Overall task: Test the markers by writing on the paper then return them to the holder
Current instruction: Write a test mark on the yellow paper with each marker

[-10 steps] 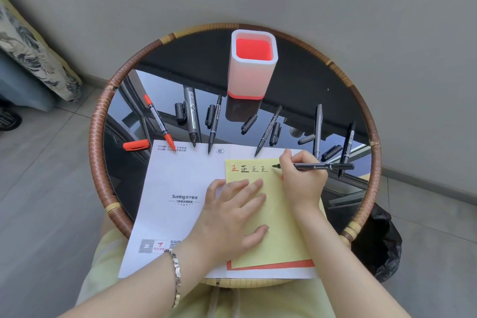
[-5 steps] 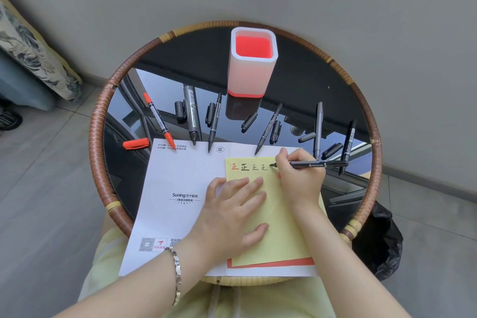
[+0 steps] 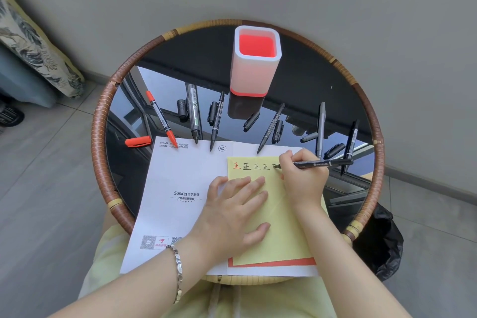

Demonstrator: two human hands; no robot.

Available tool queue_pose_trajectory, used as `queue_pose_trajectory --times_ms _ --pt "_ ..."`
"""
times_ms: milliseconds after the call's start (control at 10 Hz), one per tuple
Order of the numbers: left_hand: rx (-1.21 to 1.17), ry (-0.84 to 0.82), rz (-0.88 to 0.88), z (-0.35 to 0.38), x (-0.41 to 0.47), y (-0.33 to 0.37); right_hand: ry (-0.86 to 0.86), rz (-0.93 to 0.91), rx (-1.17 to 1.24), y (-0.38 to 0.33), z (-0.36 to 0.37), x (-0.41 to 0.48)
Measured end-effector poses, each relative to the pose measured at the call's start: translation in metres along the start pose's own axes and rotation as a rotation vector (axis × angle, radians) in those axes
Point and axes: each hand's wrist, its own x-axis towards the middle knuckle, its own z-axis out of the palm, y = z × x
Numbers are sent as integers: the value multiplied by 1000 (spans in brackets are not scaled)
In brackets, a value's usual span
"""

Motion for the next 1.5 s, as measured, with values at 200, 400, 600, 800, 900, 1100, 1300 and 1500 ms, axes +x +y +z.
queue_pose_trajectory --times_ms 200,400,600,800,900,1100,1300,1500 --pt "-2 0 -1 0 0 0 16 14 12 2 0 1" --pt "-4 1 0 -1 0 1 22 -1 5 0 0 -1" --pt "-5 -2 -2 0 0 1 1 -17 27 3 -1 1" --pt "-7 10 2 0 1 1 -8 -15 -2 1 -1 -1" --pt "-5 8 2 -1 0 1 -1 -5 12 -1 -2 -1" --pt "-6 3 -1 0 0 1 2 -12 -30 -1 -1 -2" --pt "-7 -5 -5 -1 1 1 62 7 -7 -5 -2 -2" --pt "3 -21 -5 -1 1 1 37 115 117 -14 -12 1"
